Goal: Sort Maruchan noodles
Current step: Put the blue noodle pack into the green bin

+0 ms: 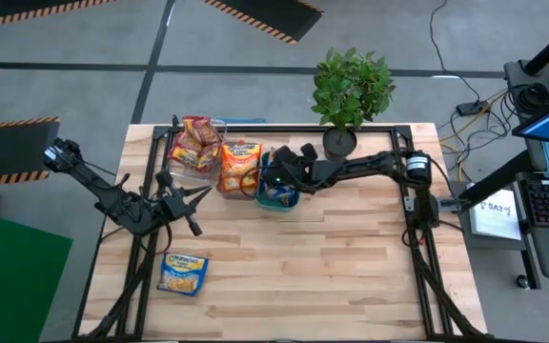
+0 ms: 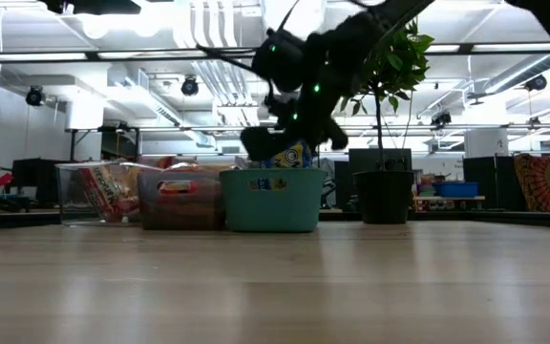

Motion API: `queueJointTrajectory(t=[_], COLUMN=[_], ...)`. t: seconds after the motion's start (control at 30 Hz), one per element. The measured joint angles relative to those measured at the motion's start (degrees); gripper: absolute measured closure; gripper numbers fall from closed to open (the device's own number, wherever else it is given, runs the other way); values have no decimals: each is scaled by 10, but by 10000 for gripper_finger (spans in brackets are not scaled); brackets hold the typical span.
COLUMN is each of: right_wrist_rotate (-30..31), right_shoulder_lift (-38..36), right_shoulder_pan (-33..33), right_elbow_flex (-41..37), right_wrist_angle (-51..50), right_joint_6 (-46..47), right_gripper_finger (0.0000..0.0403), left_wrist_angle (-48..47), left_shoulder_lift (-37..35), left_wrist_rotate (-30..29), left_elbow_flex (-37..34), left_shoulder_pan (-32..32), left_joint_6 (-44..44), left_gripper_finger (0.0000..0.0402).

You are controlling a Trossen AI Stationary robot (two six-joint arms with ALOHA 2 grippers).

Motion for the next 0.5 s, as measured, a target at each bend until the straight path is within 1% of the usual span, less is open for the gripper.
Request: queueJointTrajectory(t=[0.17, 0.33, 0.5], right_wrist_rotate=[-97, -107, -116], right_shoulder_lift=[38, 62, 50], right_shoulder_pan=[-14, -15, -16], right_elbow_flex=[1, 3, 1], right_wrist_angle=[38, 46, 40], right_joint_6=[-6, -2, -8], right_gripper_finger=[394, 394, 394], left_wrist_angle=[0, -1, -1], left_shoulder_lift=[0, 0, 0], left_wrist_rotate=[0, 0, 0], left_elbow_flex=[0, 0, 0], left_shoulder_pan=[0, 0, 1], left_joint_6=[0, 0, 0], left_gripper_finger=[398, 398, 398])
